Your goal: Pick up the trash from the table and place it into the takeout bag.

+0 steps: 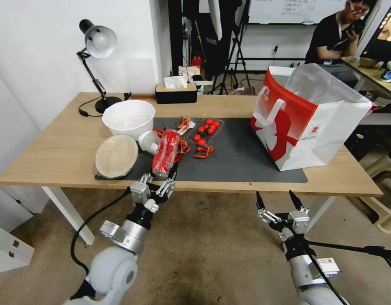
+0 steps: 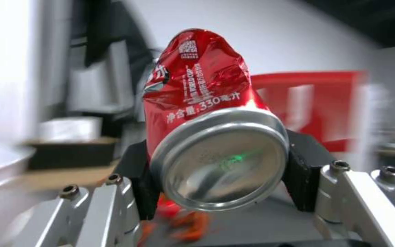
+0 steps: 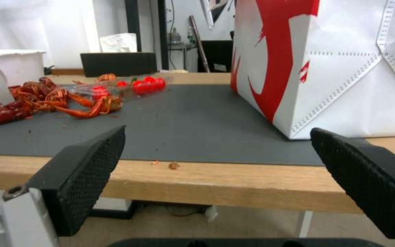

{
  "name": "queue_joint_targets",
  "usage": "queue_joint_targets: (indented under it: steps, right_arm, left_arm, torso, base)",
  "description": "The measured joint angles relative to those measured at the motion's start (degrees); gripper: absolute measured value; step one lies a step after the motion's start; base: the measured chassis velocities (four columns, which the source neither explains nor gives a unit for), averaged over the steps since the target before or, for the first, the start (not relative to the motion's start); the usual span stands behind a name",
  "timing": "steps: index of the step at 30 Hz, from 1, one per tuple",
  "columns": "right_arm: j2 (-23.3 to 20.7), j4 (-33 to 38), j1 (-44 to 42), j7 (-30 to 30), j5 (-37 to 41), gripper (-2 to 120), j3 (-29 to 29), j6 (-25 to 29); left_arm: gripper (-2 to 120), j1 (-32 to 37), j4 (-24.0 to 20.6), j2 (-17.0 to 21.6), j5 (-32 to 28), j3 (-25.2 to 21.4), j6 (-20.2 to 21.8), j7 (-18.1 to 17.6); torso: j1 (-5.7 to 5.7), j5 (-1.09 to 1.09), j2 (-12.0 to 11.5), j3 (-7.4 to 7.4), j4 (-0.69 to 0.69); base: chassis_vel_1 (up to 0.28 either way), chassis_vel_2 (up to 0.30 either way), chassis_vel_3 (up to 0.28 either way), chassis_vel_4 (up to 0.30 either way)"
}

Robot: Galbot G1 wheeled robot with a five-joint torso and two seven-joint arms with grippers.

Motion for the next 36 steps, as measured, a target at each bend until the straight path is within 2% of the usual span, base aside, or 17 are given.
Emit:
queue_joint_targets:
  steps: [1,3,6,7,8,9,10,13,14,17,19,22,23,25,26,28,36]
  right_arm:
    - [0.03,0.14,-0.04,-0.01,-0.03,100,0.00,0.01]
    - [0.06,0.23,-0.09,-0.02,-0.06,100,-0.01,0.01]
    - [0.16,0.74,-0.46,-0.01,-0.23,100,0.12,0.02]
    - [0.16,0.74,-0.46,-0.01,-0.23,100,0.12,0.02]
    - [0.22,1.00,-0.61,0.05,-0.38,100,0.22,0.02]
    - [0.28,1.20,-0.75,0.11,-0.50,100,0.33,-0.01]
    - [0.28,1.20,-0.75,0.11,-0.50,100,0.33,-0.01]
    - [0.22,1.84,-1.33,0.21,-0.55,100,0.83,-0.13]
    - [0.22,1.84,-1.33,0.21,-0.55,100,0.83,-0.13]
    - [0.20,2.02,-2.06,0.24,-0.56,100,1.42,-0.15]
    - [0.34,2.02,-2.14,0.25,-0.60,100,1.48,-0.15]
    - [0.99,2.05,-2.11,0.46,-1.27,100,1.50,-0.52]
    - [0.99,2.05,-2.11,0.46,-1.27,100,1.50,-0.52]
    - [1.25,2.11,-2.07,0.58,-1.56,100,1.49,-0.76]
    - [1.25,2.11,-2.07,0.58,-1.56,100,1.49,-0.76]
    - [1.62,2.12,-2.18,0.70,-1.75,100,1.60,-0.84]
    - [2.22,2.07,-2.35,0.80,-1.78,100,2.11,-0.89]
  left_arm:
    - [52,-0.21,-0.06,0.97,-0.81,-0.26,-1.92,2.99]
    - [52,-0.57,-0.06,1.69,-1.50,-0.49,-3.25,5.18]
    - [52,-3.48,1.00,5.96,-5.53,-1.47,-7.53,14.82]
    - [52,-3.48,1.00,5.96,-5.53,-1.47,-7.53,14.82]
    - [52,-4.84,1.93,8.09,-8.72,-1.89,-8.50,20.85]
    - [52,-5.91,2.61,9.82,-11.32,-2.00,-8.76,24.23]
    - [52,-5.91,2.61,9.82,-11.32,-2.00,-8.76,24.23]
    - [52,-10.17,5.29,14.68,-16.28,-1.35,-8.92,29.62]
    - [52,-10.17,5.29,14.68,-16.28,-1.35,-8.92,29.62]
    - [52,-19.10,8.10,20.07,-20.55,1.01,-7.36,30.79]
    - [52,-21.80,8.69,20.86,-21.51,1.87,-6.64,30.89]
    - [52,-33.00,12.15,21.86,-24.36,9.03,-4.66,30.71]
    - [52,-33.00,12.15,21.86,-24.36,9.03,-4.66,30.71]
    - [52,-38.94,14.43,20.83,-25.13,14.15,-3.89,30.12]
    - [52,-38.94,14.43,20.83,-25.13,14.15,-3.89,30.12]
    - [52,-47.34,18.42,17.79,-25.79,20.12,-3.13,29.57]
    - [52,-61.72,28.42,10.03,-26.80,29.27,-2.60,29.37]
  torso:
    - [0.00,-0.01,0.00,0.00,0.00]
    - [0.00,-0.01,0.00,0.00,0.01]
    - [0.00,0.00,0.00,0.00,-0.01]
    - [0.00,0.00,0.00,0.00,-0.01]
    - [0.00,0.00,0.00,0.01,-0.01]
    - [0.01,-0.01,0.00,0.00,0.00]
    - [0.01,-0.01,0.00,0.00,0.00]
    - [0.01,-0.02,0.00,0.00,0.01]
    - [0.01,-0.02,0.00,0.00,0.01]
    - [0.01,-0.01,0.00,0.01,0.00]
    - [0.01,-0.01,0.00,0.01,-0.01]
    - [0.01,0.00,0.00,0.01,0.00]
    - [0.01,0.00,0.00,0.01,0.00]
    - [0.01,0.00,0.00,0.01,0.00]
    - [0.01,0.00,0.00,0.01,0.00]
    - [0.01,0.02,0.00,0.01,-0.01]
    - [0.00,0.02,0.00,0.01,0.00]
  base:
    - [0.000,0.000,0.000,0.000]
    - [0.000,0.000,0.000,0.000]
    - [0.000,0.000,0.000,0.000]
    - [0.000,0.000,0.000,0.000]
    - [0.000,0.000,0.000,0.000]
    - [0.000,0.000,0.000,0.000]
    - [0.000,0.000,0.000,0.000]
    - [0.000,0.000,0.000,0.000]
    - [0.000,0.000,0.000,0.000]
    - [0.000,0.000,0.000,0.000]
    - [0.000,0.000,0.000,0.000]
    - [0.000,0.000,0.000,0.000]
    - [0.000,0.000,0.000,0.000]
    - [0.000,0.000,0.000,0.000]
    - [0.000,0.000,0.000,0.000]
    - [0.000,0.000,0.000,0.000]
    - [0.000,0.000,0.000,0.000]
